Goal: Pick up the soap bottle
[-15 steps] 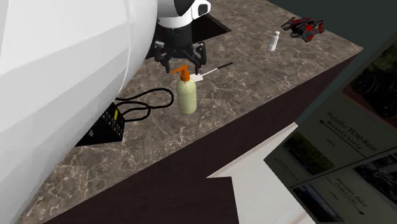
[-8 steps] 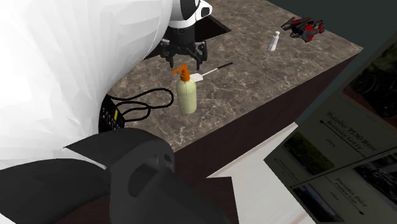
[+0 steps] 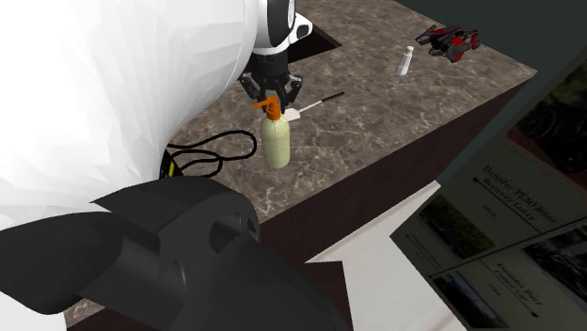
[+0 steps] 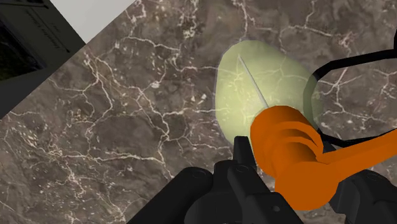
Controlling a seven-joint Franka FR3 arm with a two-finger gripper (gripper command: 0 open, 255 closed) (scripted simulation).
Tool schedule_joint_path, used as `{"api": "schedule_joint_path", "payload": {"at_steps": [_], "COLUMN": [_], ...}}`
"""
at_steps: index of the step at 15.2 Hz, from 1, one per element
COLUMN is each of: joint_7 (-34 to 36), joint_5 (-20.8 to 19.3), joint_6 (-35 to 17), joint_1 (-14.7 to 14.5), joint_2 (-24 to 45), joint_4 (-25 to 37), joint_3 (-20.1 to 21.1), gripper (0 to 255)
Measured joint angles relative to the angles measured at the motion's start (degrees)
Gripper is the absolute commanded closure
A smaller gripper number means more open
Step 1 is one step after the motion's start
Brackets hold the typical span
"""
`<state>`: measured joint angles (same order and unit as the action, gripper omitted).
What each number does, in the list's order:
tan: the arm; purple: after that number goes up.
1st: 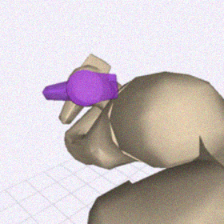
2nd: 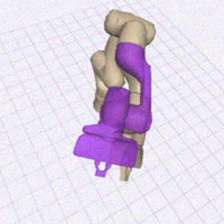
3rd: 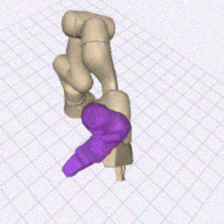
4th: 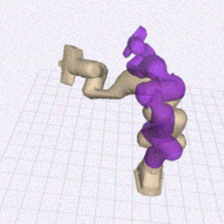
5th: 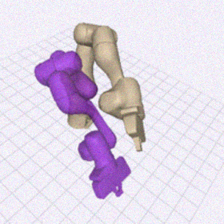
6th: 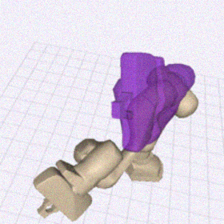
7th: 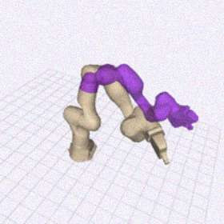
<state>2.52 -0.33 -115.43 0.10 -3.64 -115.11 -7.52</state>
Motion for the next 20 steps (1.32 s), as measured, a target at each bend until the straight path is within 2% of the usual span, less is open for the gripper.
{"api": "schedule_joint_path", "payload": {"at_steps": [9, 20], "joint_7": [0.0, 0.1], "joint_5": [0.0, -0.1], "joint_6": [0.3, 8.3], "joint_1": [0.0, 0.0], "joint_2": [0.0, -0.8], "joint_4": [0.2, 7.5], "joint_3": [0.0, 0.1], "gripper": [255, 255]}}
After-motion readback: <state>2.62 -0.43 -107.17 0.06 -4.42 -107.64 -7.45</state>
